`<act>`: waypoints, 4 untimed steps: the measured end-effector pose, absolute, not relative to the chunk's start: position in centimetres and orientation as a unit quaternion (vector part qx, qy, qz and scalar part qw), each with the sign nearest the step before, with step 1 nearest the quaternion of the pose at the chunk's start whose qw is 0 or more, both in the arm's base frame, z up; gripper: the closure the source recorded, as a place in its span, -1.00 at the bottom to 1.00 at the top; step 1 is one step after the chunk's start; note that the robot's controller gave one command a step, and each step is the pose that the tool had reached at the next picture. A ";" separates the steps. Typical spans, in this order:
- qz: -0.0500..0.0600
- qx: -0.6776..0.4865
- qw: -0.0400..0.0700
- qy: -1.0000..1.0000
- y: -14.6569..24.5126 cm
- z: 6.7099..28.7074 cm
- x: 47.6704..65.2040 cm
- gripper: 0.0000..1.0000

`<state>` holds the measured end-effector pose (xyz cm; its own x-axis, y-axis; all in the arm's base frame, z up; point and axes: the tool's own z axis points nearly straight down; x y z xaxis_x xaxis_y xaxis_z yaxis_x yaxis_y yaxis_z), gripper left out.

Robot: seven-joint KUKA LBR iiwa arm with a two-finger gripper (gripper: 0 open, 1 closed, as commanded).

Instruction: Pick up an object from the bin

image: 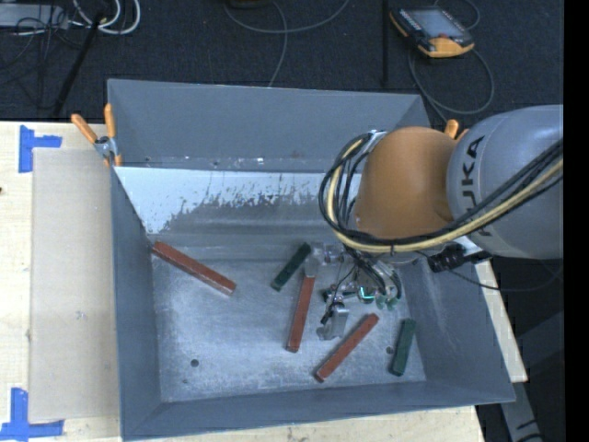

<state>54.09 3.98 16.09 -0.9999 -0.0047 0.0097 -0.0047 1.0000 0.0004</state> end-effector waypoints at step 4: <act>0.000 0.102 -0.009 -0.995 -2.2 7.5 47.7 -1.00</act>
Offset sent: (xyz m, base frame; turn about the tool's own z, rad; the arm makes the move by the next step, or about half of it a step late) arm -0.0361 -0.0412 -0.0909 -0.1943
